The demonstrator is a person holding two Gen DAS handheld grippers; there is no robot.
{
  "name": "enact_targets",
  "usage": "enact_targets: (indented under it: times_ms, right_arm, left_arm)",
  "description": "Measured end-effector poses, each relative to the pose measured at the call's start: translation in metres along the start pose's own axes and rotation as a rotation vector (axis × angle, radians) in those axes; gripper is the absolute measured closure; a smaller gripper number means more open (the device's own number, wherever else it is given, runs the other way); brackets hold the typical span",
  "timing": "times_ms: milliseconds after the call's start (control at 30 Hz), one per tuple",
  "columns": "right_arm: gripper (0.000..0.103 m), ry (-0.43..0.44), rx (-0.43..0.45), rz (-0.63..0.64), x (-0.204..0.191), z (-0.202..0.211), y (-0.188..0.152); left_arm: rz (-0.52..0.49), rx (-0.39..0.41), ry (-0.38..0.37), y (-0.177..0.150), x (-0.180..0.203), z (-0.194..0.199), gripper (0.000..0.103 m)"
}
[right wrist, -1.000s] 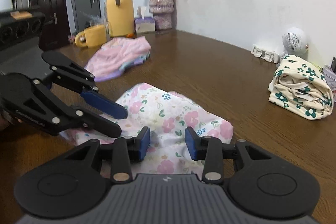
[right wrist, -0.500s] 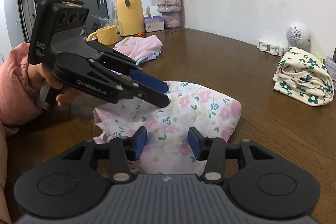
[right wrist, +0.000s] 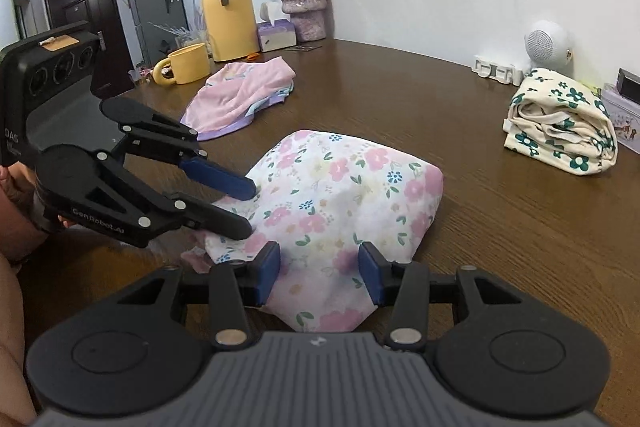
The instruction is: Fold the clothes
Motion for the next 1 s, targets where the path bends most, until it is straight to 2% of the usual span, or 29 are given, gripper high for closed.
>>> enact_targets:
  times_ms: [300, 400, 433, 467, 500, 533, 567, 633, 700, 733, 1000]
  right_arm:
    - [0.058, -0.013, 0.014, -0.044, 0.0, 0.003, 0.003]
    - [0.054, -0.015, 0.044, -0.075, 0.0, 0.011, 0.008]
    - [0.053, -0.014, 0.061, -0.089, 0.001, 0.017, 0.009]
    - [0.048, -0.015, 0.076, -0.102, 0.001, 0.022, 0.011]
    - [0.039, -0.017, 0.09, -0.114, 0.001, 0.027, 0.012]
    - [0.034, -0.018, 0.104, -0.126, 0.001, 0.032, 0.013]
    - [0.026, -0.023, 0.116, -0.133, 0.001, 0.036, 0.013]
    - [0.019, -0.029, 0.134, -0.143, -0.001, 0.044, 0.014]
    - [0.005, -0.028, 0.148, -0.159, -0.003, 0.05, 0.014]
    - [0.003, -0.028, 0.154, -0.162, -0.005, 0.053, 0.013]
    - [0.0, -0.019, 0.156, -0.211, -0.013, 0.063, 0.005]
  left_arm:
    - [0.035, -0.015, 0.054, 0.003, -0.001, 0.007, 0.068]
    - [0.049, 0.011, 0.072, 0.005, 0.001, 0.017, 0.051]
    - [0.053, 0.019, 0.076, 0.006, 0.003, 0.021, 0.042]
    - [0.056, 0.027, 0.08, 0.007, 0.004, 0.025, 0.031]
    - [0.062, 0.033, 0.09, 0.007, 0.006, 0.029, 0.026]
    - [0.069, 0.04, 0.101, 0.008, 0.008, 0.032, 0.014]
    - [0.075, 0.046, 0.112, 0.008, 0.009, 0.035, 0.01]
    - [0.088, 0.058, 0.135, 0.009, 0.013, 0.042, 0.008]
    - [0.101, 0.071, 0.157, 0.01, 0.016, 0.049, 0.002]
    - [0.107, 0.077, 0.168, 0.011, 0.018, 0.052, 0.0]
    - [0.159, 0.085, 0.187, 0.005, 0.033, 0.065, 0.0]
Point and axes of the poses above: each gripper's, at about its wrist camera, not at the fingertips, and z roughly against the way its jaws point, x to its right, y to its top, the point moved 8 cm from there along -z, roughly the way its jaws point, and after that the axes turned 2 degrees about x, right-handed, at the moved point
